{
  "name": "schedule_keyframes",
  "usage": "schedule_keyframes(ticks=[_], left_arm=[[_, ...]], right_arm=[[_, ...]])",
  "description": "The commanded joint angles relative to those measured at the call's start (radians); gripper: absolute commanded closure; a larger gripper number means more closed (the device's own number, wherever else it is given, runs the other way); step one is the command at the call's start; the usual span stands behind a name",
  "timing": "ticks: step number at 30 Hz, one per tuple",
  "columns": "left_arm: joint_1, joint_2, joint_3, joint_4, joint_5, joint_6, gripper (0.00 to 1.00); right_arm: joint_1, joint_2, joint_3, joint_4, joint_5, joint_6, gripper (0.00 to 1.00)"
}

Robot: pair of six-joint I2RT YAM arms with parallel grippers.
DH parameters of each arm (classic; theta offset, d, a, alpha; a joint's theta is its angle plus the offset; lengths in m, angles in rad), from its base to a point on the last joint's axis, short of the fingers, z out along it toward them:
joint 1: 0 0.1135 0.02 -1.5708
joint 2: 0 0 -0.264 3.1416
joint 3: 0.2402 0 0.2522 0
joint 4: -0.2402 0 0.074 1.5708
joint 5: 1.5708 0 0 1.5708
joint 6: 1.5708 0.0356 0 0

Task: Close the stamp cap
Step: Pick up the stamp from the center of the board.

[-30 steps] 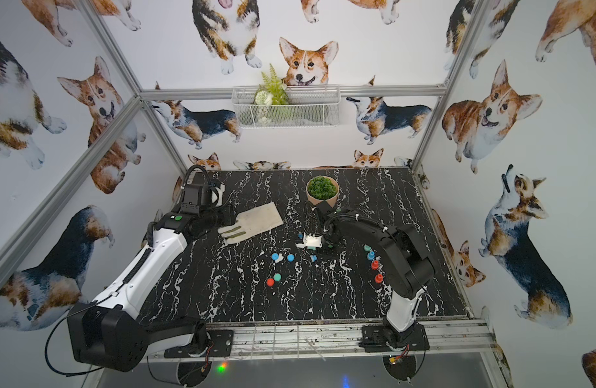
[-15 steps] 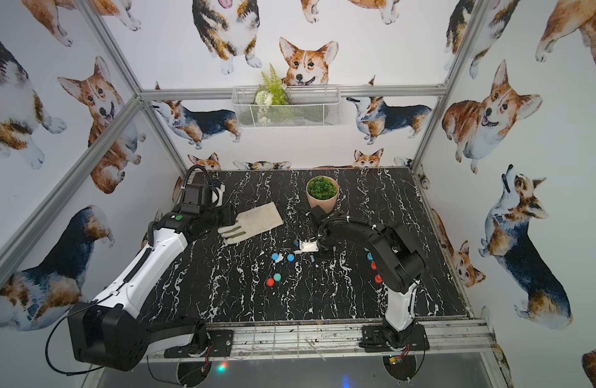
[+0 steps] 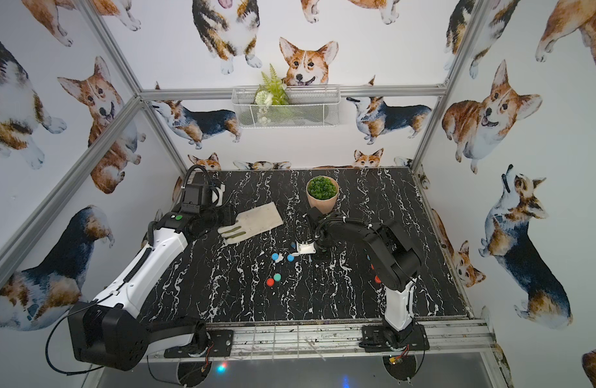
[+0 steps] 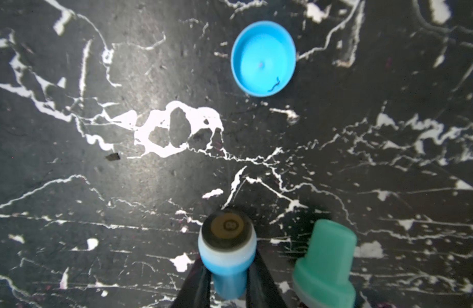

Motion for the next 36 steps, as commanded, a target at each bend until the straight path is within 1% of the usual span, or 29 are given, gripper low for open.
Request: schedule_keyframes(ticks=[1,6,10,12,16,20,23,26,30,32,36], left_arm=[[0.002,0.002,0.007,0.002,-0.005,0.012,0.44],[0.003,0.001,0.007,0.003,-0.002,0.011,0.44],[0.003,-0.003,0.004,0.005,0.001,0.011,0.44],[0.001,-0.006,0.000,0.009,0.008,0.009,0.44],[-0.007,-0.005,-0.009,0.029,0.068,-0.002,0.44],[-0.041,0.011,0.025,0.008,0.154,-0.039,0.44],[-0.081,0.003,0.038,0.000,0.201,-0.096,0.44],[-0.146,-0.007,0.040,0.009,0.260,-0.185,0.44],[-0.261,-0.014,0.040,0.008,0.270,-0.270,0.44],[-0.305,-0.017,0.041,0.009,0.275,-0.308,0.44],[-0.364,-0.008,0.050,0.019,0.342,-0.369,0.44]], right_arm=[[0.000,0.002,-0.012,0.006,-0.002,0.007,0.82],[0.000,-0.012,-0.033,0.024,0.001,0.027,0.87],[0.000,-0.043,-0.041,0.045,-0.007,0.072,0.95],[0.000,-0.074,-0.048,0.060,-0.029,0.104,0.96],[0.000,-0.170,-0.086,0.129,-0.077,0.212,0.98],[0.010,-0.283,-0.133,0.193,-0.104,0.322,0.98],[0.022,-0.346,-0.152,0.204,-0.107,0.368,0.98],[0.038,-0.409,-0.167,0.202,-0.102,0.400,0.98],[0.054,-0.493,-0.192,0.219,-0.099,0.440,0.98],[0.055,-0.535,-0.208,0.241,-0.097,0.460,0.99],[0.057,-0.620,-0.236,0.289,-0.101,0.494,0.99]])
